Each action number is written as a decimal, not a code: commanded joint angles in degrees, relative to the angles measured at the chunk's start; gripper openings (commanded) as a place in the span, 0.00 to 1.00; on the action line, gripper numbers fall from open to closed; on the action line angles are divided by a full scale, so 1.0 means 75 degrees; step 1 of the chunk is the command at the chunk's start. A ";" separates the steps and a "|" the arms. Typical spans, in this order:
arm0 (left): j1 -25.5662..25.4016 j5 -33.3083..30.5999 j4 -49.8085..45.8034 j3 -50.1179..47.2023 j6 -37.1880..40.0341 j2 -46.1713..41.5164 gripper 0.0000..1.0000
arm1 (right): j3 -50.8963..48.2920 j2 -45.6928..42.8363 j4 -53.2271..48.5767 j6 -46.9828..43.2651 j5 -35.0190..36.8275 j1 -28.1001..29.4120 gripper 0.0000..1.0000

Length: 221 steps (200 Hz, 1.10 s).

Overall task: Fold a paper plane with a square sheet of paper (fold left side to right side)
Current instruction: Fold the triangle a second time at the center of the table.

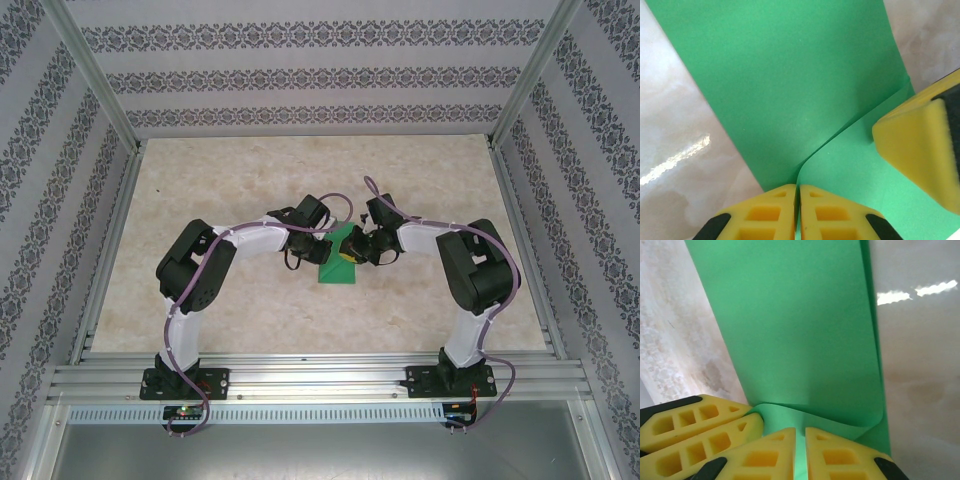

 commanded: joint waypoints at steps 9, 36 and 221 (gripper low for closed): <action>0.0030 0.0032 0.0002 0.0113 -0.0052 0.0335 0.12 | 0.0191 0.0164 -0.0358 -0.0330 0.0268 0.0088 0.15; 0.0030 0.0020 -0.0016 0.0134 -0.0049 0.0330 0.12 | 0.0208 0.0199 -0.0549 -0.0481 0.0395 0.0084 0.15; 0.0022 0.0920 0.0587 -0.1197 -0.0946 -0.2125 0.42 | -0.0341 0.0488 -0.0416 -0.0660 0.0606 0.0053 0.15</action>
